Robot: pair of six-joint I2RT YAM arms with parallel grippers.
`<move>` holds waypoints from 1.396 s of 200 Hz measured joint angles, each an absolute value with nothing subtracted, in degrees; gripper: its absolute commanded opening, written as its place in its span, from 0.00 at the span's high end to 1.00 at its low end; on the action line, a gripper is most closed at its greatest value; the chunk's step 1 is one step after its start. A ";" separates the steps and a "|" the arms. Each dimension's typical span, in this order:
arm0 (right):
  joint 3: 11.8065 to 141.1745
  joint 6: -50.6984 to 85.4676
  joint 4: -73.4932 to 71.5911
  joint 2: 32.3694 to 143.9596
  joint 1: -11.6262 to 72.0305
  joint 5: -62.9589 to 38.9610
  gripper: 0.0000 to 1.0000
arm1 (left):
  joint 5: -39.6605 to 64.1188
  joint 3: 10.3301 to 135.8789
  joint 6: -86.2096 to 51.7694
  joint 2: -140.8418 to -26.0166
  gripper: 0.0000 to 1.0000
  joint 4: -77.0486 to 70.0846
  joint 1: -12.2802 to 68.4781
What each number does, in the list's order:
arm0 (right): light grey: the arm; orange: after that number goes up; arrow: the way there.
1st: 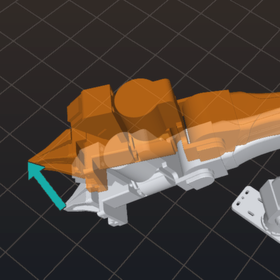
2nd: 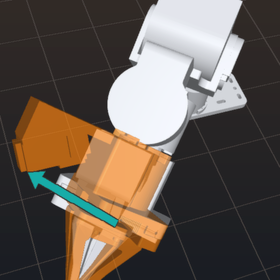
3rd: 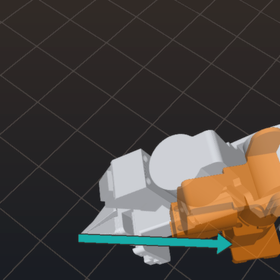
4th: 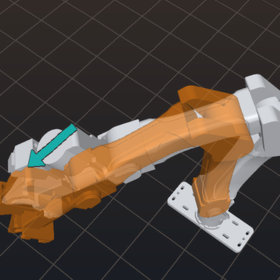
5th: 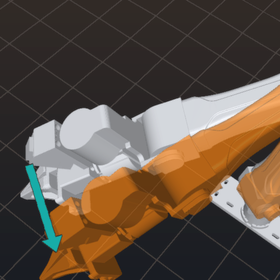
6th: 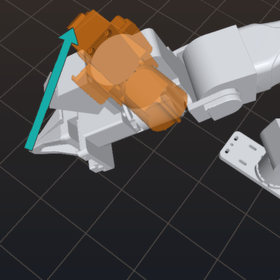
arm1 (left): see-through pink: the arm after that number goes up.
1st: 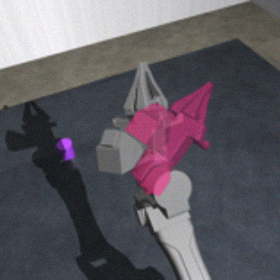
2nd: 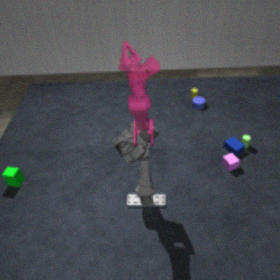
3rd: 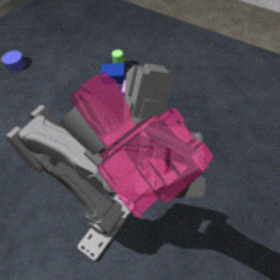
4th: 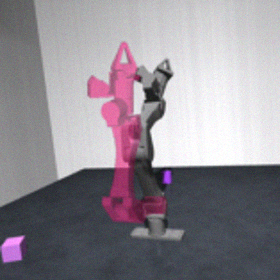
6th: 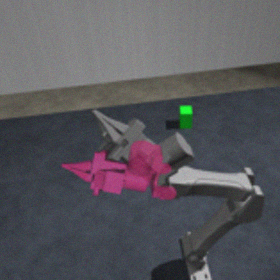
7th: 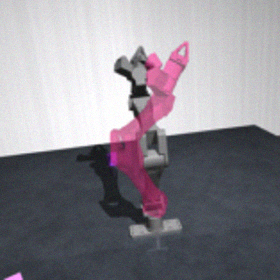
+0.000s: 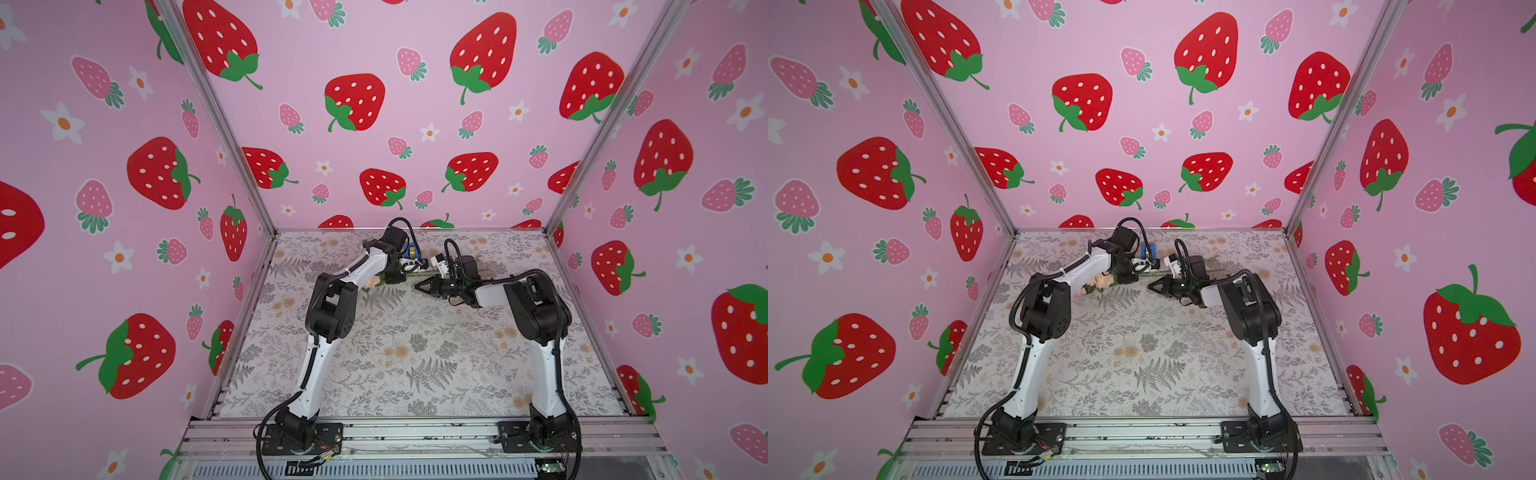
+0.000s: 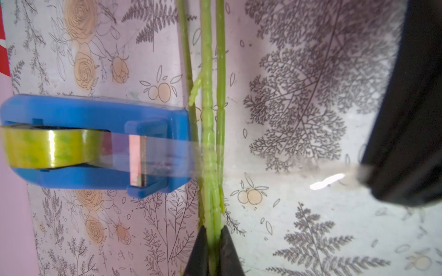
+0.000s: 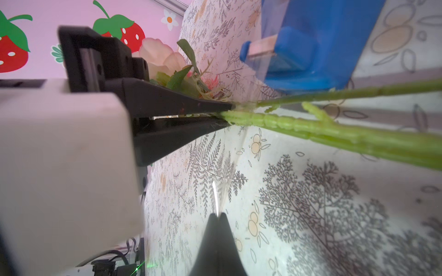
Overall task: Wrap bouquets with tape
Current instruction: Stick the tape to the bouquet.
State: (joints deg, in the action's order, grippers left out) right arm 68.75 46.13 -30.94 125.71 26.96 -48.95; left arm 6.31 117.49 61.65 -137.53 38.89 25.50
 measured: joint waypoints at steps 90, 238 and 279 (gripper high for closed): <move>68.93 40.32 -30.13 125.73 27.77 -43.51 0.99 | 9.91 118.02 59.86 -136.31 1.00 39.35 25.50; 53.74 18.50 -32.14 111.57 28.03 -27.35 0.40 | 10.11 117.43 60.42 -134.04 1.00 39.24 24.99; 40.95 4.01 -40.97 98.52 28.03 -24.69 0.26 | 10.13 117.23 60.97 -134.04 1.00 39.18 24.73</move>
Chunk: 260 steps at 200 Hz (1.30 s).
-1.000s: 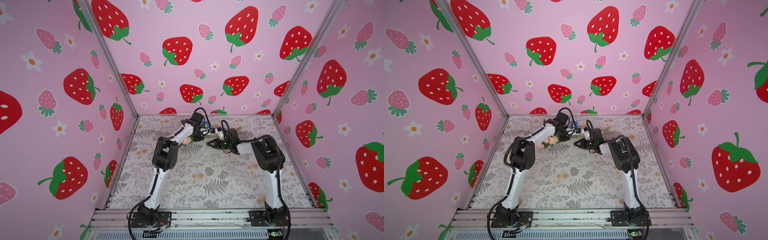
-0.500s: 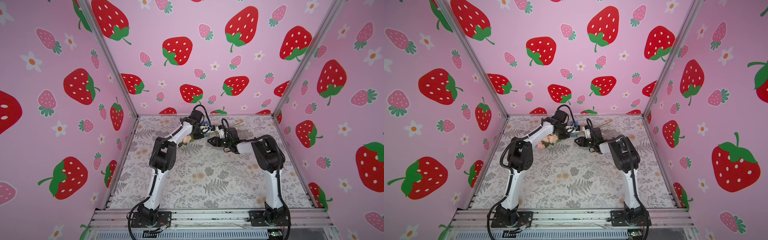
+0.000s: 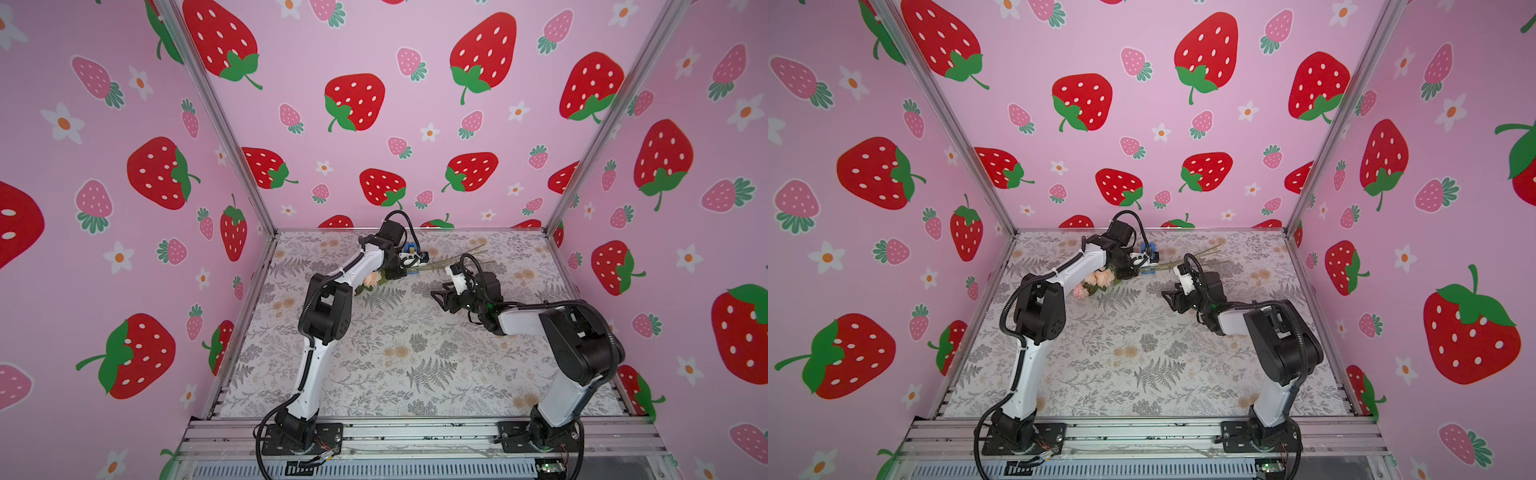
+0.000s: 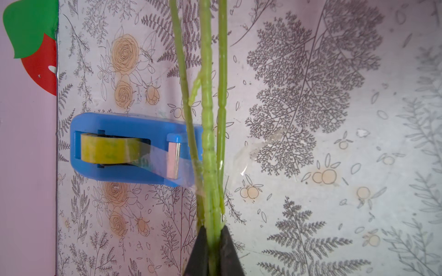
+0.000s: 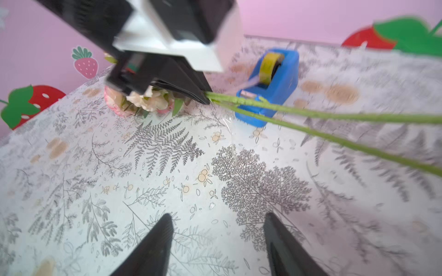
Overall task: Wrap bouquets with tape
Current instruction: Stick the tape to the bouquet, then wrap the tape around the bouquet.
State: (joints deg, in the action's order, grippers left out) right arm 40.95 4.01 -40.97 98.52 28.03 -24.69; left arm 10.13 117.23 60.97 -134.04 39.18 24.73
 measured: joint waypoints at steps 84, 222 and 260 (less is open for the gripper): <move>63.40 -50.46 -17.80 96.77 24.60 -28.93 0.27 | 10.63 117.12 61.25 -134.04 1.00 39.05 24.64; 86.00 -78.24 5.15 121.05 20.91 -31.27 0.36 | 11.22 115.94 61.82 -132.86 1.00 38.85 24.86; 87.50 -80.44 3.44 123.92 20.45 -28.08 0.53 | 11.86 115.94 62.19 -132.46 1.00 38.87 24.86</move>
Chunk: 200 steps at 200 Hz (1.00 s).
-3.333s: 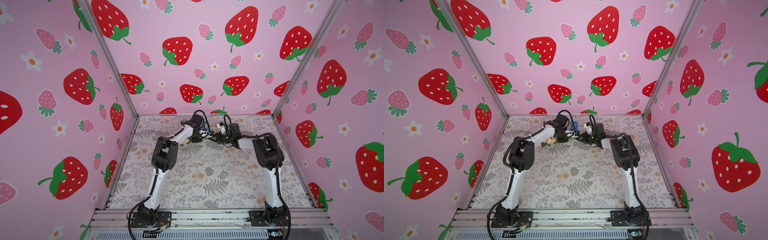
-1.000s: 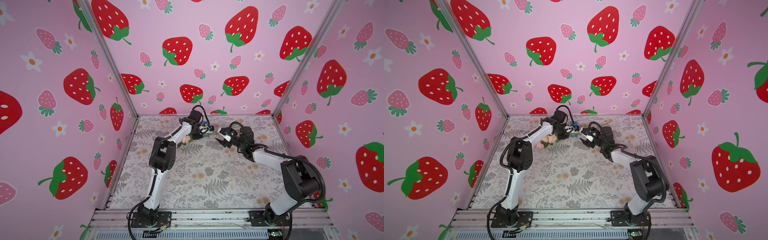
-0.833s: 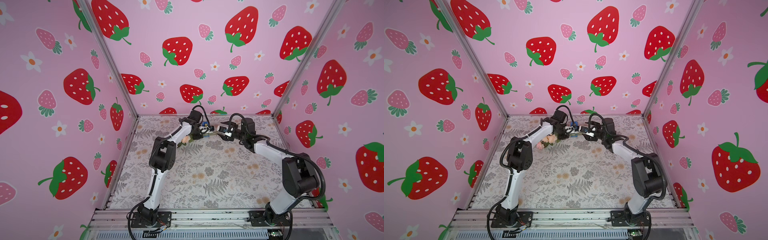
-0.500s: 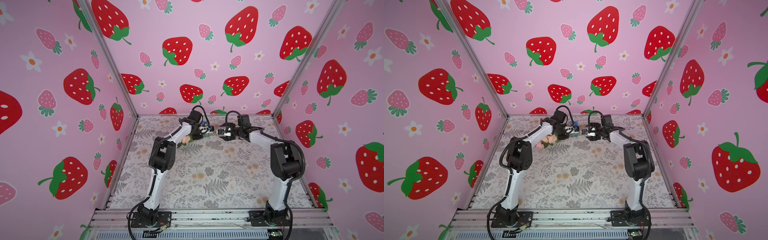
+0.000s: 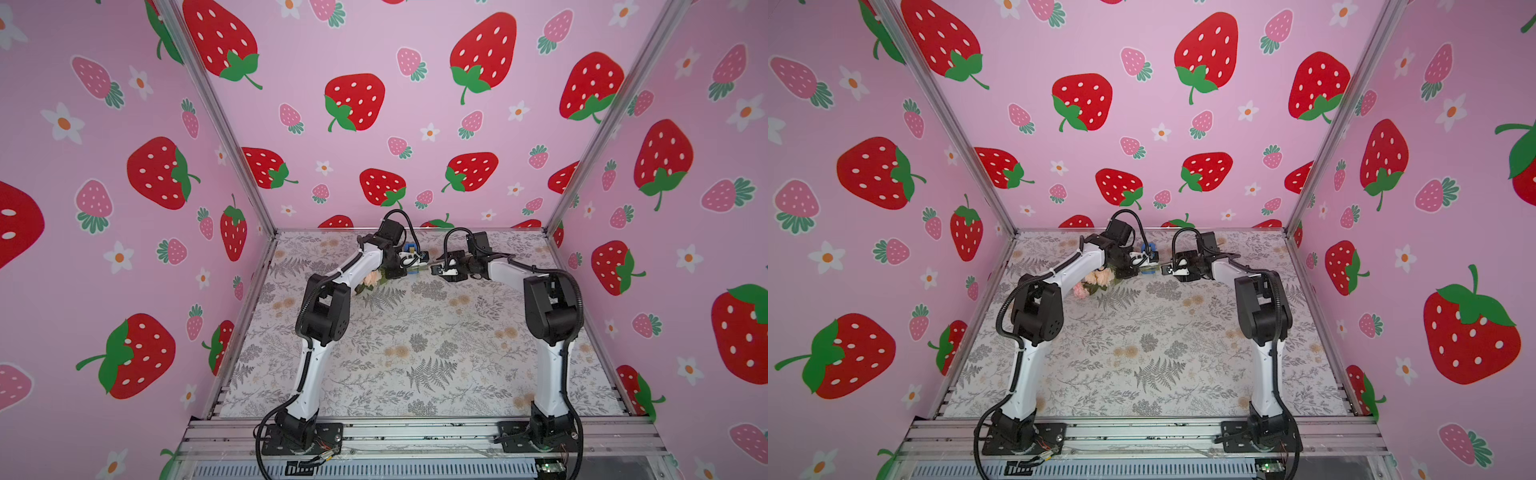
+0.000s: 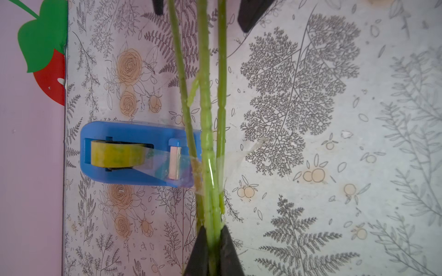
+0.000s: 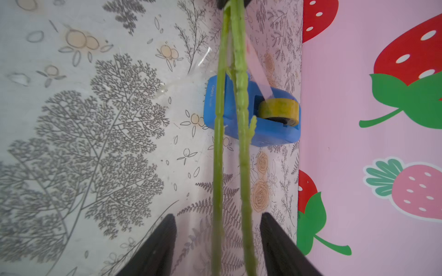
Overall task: Wrap bouquets with tape
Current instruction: Wrap the tape around the bouquet.
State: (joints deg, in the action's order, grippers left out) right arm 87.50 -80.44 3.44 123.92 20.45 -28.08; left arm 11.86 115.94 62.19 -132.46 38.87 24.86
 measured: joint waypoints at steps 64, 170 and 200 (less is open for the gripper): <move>86.06 -83.57 -6.22 125.60 19.77 -25.45 0.97 | 12.67 115.94 62.89 -132.27 1.00 38.76 24.82; 75.48 -85.17 -15.55 121.01 20.08 -26.20 1.00 | 12.82 116.14 64.23 -132.18 0.41 45.45 25.19; 75.13 -85.14 -16.75 120.55 20.56 -26.26 1.00 | 12.95 116.03 63.94 -130.76 0.39 46.76 25.47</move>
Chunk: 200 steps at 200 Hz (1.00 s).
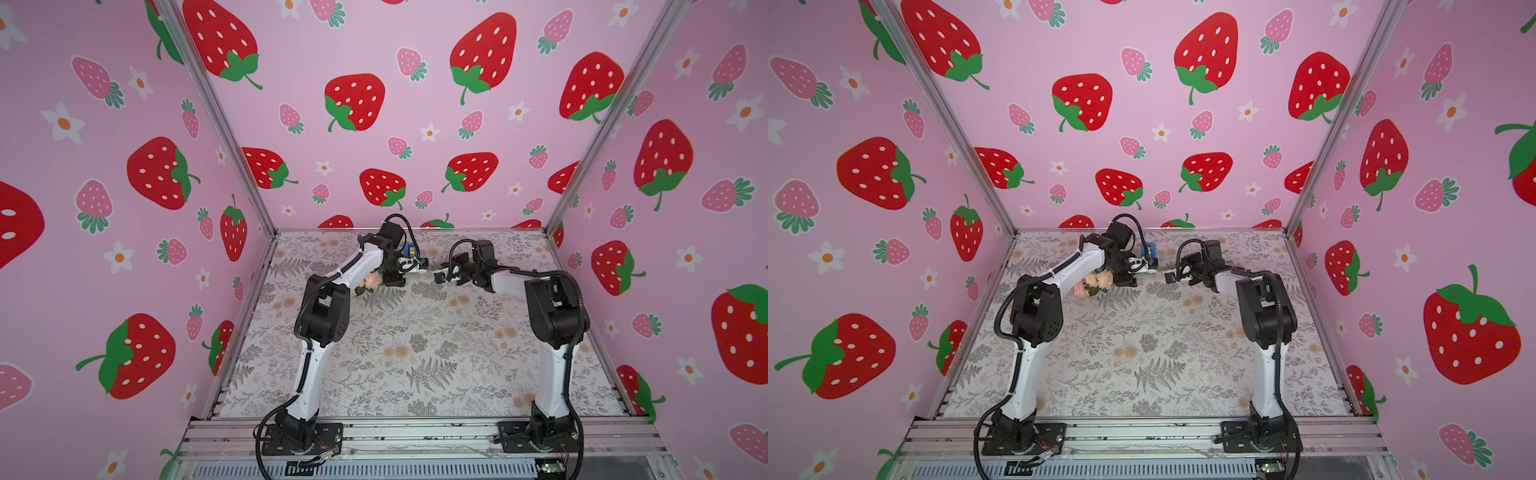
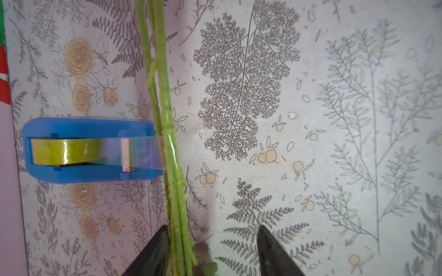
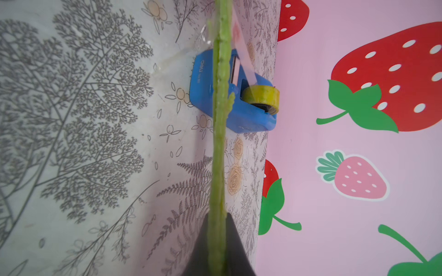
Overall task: Wrap bouquets with tape
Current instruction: Wrap the tape around the bouquet.
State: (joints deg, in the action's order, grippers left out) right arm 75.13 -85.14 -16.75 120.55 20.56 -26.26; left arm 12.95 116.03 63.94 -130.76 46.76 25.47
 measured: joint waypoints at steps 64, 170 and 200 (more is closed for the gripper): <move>74.85 -83.81 -18.13 120.55 21.26 -26.89 1.00 | 11.51 112.09 62.70 -125.84 0.40 36.56 28.93; 71.85 -80.09 -21.43 120.33 21.28 -30.13 1.00 | 4.40 111.66 63.09 -130.93 0.50 29.17 29.21; 71.07 -79.29 -21.87 119.72 21.28 -31.03 1.00 | 3.64 110.26 63.46 -130.93 0.60 26.94 29.32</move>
